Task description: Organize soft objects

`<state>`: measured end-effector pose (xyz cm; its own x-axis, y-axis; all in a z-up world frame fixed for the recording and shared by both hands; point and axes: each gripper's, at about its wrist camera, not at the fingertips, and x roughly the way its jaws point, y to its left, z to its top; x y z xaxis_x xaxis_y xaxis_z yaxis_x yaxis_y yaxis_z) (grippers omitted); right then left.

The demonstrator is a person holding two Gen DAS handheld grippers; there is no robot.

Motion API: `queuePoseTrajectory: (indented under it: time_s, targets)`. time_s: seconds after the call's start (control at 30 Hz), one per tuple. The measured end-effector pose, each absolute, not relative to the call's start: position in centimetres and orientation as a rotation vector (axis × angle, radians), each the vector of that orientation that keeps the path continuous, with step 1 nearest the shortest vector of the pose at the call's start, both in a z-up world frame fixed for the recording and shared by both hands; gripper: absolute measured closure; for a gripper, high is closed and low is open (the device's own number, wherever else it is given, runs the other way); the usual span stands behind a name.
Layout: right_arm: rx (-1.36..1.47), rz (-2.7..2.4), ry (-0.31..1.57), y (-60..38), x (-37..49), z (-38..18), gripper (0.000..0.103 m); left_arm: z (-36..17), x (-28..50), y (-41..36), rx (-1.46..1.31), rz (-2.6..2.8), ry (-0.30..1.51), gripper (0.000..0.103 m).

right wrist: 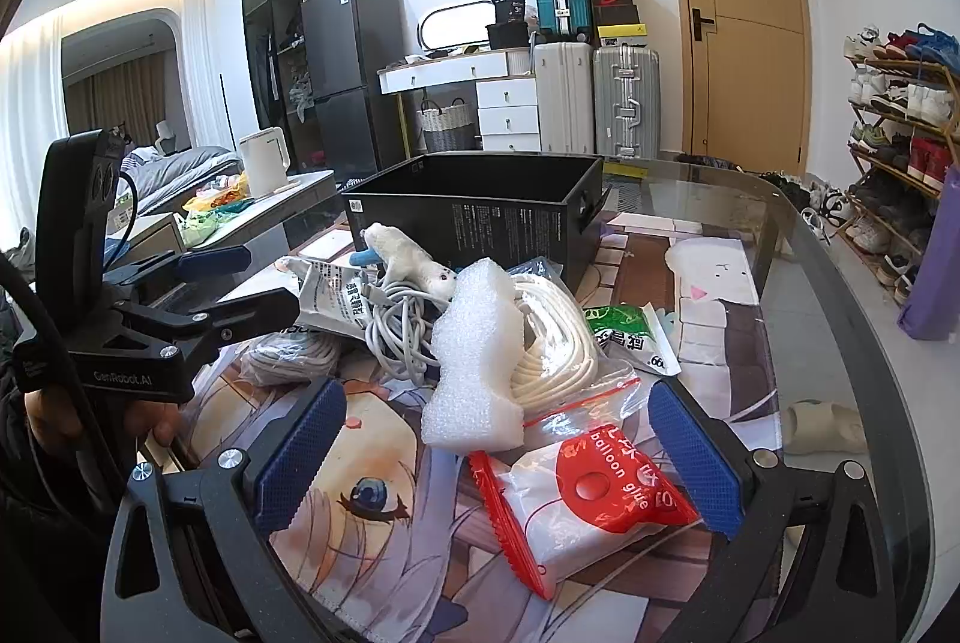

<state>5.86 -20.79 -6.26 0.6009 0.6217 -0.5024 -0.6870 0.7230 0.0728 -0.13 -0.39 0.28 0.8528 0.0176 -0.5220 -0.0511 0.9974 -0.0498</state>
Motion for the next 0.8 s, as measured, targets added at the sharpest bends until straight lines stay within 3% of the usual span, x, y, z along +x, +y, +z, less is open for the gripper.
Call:
queuePoseTrajectory:
  time_s: [0.8]
  targets:
    - [-0.141,0.750,0.533,-21.19,6.40,-6.32,0.001,0.22,-0.11,-0.48,-0.060,0.038,0.549,0.000]
